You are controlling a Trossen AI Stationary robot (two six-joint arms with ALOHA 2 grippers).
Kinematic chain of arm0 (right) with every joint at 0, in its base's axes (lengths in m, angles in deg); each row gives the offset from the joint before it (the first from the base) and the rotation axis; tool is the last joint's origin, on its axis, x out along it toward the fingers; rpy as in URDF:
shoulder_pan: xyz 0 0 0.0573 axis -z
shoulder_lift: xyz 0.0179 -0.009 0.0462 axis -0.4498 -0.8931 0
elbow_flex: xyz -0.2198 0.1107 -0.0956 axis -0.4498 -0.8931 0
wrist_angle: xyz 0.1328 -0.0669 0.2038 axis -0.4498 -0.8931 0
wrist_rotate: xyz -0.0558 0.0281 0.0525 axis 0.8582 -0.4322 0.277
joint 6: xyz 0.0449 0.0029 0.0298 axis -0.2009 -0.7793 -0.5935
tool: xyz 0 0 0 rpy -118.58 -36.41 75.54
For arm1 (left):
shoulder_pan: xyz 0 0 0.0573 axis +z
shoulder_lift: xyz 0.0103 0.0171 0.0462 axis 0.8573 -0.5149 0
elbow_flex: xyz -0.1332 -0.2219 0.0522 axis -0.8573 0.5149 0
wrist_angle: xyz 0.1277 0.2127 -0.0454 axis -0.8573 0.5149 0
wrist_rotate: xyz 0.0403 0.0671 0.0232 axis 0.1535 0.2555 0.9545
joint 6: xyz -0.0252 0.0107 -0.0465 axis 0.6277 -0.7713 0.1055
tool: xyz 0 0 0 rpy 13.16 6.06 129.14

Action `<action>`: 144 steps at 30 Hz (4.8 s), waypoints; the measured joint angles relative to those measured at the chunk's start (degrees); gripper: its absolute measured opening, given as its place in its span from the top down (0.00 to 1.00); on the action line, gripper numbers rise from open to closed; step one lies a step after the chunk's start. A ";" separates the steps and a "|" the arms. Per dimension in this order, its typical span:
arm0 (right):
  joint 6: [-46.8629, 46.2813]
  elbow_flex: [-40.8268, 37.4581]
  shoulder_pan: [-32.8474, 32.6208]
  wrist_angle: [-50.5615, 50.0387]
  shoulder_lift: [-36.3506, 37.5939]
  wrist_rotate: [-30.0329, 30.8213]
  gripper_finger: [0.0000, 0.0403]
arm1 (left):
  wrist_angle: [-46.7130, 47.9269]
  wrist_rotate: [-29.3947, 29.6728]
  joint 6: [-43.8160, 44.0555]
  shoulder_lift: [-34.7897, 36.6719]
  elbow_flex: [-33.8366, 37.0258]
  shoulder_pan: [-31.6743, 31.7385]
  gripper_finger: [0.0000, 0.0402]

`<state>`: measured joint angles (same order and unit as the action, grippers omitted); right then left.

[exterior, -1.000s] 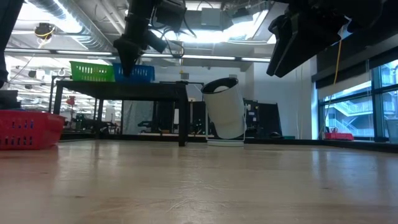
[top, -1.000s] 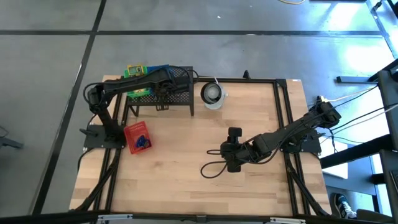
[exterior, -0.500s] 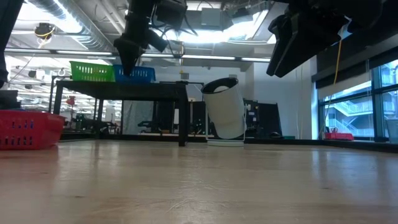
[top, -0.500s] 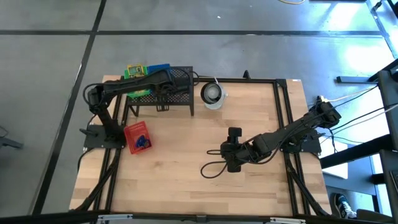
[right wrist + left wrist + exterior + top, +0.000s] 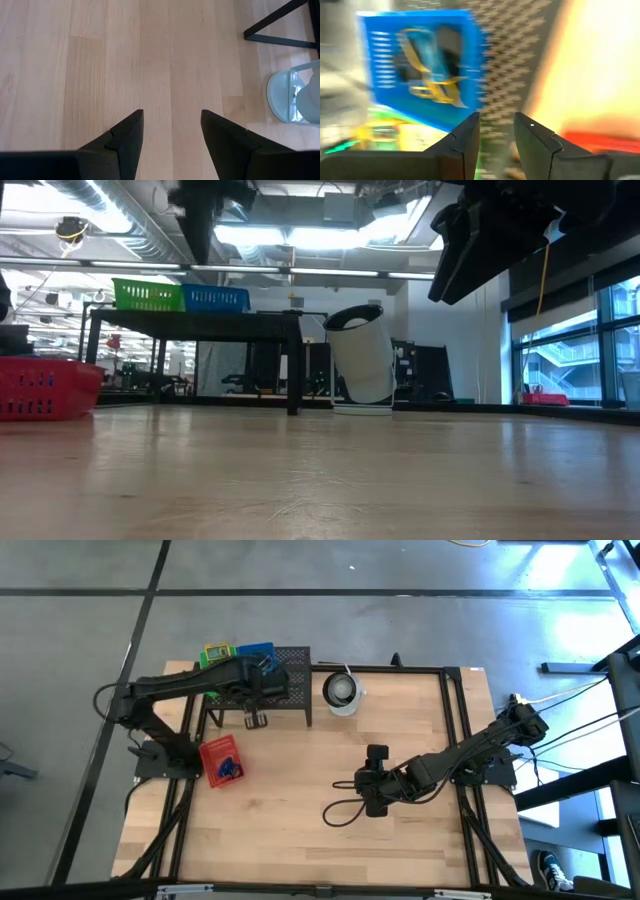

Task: Pick & Place Office Desk Supplies
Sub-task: Put the red bin with spring keychains on the shelf

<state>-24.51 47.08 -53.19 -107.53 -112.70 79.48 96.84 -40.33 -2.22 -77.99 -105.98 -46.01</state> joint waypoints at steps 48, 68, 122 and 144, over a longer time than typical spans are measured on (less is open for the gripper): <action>1.54 0.00 0.04 5.18 0.00 -0.19 0.50 | -30.81 -28.33 55.93 0.42 44.89 -38.60 0.73; 0.66 0.00 0.02 5.11 0.00 -0.19 0.50 | -36.19 -28.26 45.49 0.42 38.96 -39.54 1.00; -4.53 -0.02 -1.40 -0.88 4.81 -1.52 0.50 | -33.30 -12.32 -11.17 -6.72 2.54 0.91 0.99; -4.47 -0.02 -1.40 -0.90 4.76 -1.50 0.50 | -29.96 -9.93 -11.19 -6.72 2.54 2.05 0.94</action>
<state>-28.98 47.06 -54.59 -108.43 -107.93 77.98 66.88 -50.26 -13.40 -84.71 -103.45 -43.96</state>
